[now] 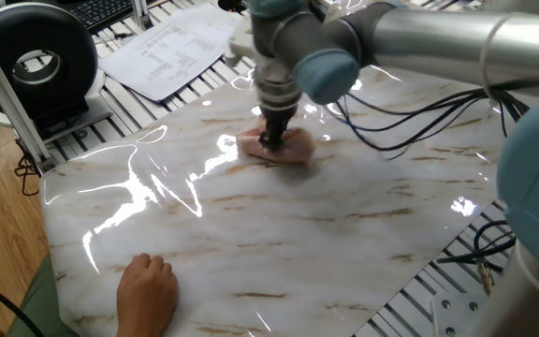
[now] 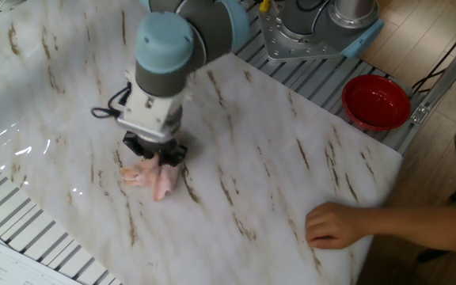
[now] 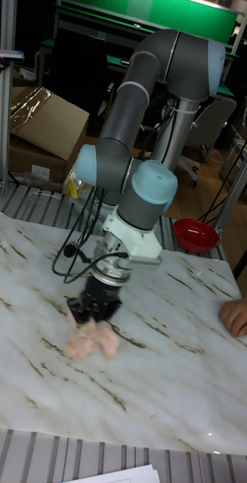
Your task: Clean the table with a cloth
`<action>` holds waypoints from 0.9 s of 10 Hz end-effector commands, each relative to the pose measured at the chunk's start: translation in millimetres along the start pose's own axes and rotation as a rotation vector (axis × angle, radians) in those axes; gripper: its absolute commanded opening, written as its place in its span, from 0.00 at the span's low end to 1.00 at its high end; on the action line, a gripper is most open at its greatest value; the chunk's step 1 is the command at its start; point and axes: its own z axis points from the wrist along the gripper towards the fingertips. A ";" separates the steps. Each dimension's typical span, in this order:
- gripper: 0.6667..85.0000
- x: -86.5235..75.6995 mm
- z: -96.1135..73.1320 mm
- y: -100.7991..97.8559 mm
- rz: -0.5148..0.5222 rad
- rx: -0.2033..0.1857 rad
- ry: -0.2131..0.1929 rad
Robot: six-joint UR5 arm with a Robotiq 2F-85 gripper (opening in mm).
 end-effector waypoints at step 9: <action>0.67 84.3 -123.6 76.2 0.226 -0.268 0.005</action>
